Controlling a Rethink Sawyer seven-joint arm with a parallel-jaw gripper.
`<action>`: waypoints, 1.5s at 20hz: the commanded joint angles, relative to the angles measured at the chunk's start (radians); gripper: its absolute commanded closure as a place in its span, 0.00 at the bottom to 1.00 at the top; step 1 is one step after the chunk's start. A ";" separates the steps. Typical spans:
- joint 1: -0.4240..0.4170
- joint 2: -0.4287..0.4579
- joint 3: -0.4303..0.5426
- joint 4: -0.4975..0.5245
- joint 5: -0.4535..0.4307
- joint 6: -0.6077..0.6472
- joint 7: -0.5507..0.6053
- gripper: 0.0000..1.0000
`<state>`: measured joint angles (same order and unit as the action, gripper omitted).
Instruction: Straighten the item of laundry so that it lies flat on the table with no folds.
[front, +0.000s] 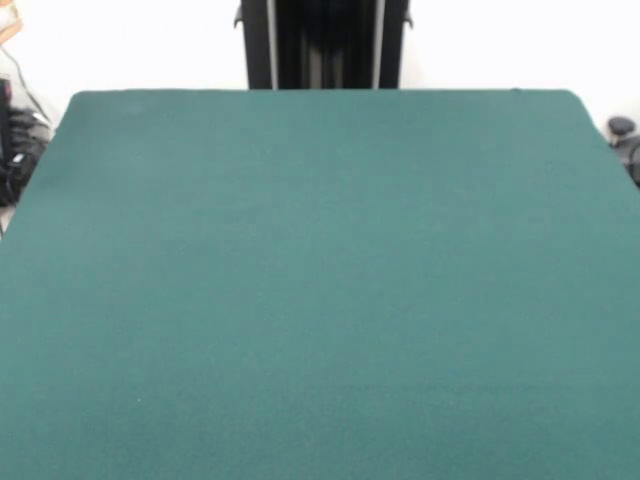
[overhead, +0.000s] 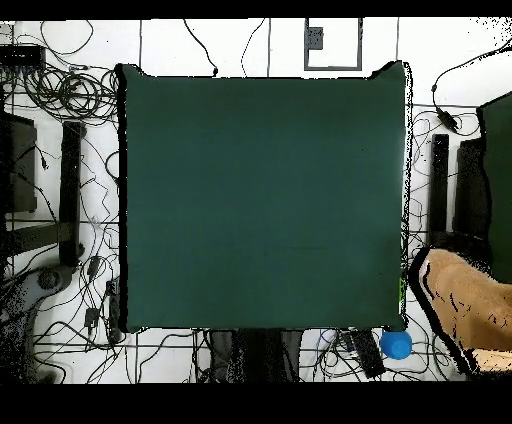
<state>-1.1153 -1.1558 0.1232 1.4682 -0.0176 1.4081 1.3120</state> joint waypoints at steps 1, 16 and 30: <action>0.073 -0.060 0.056 0.253 0.046 -0.115 -0.187 1.00; 0.153 -0.240 -0.076 0.508 0.072 -0.383 -0.061 1.00; 0.200 -0.322 -0.159 0.581 0.045 -0.458 0.004 1.00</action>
<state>-0.9801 -1.4404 -0.0048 1.8602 0.0160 1.0228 1.3120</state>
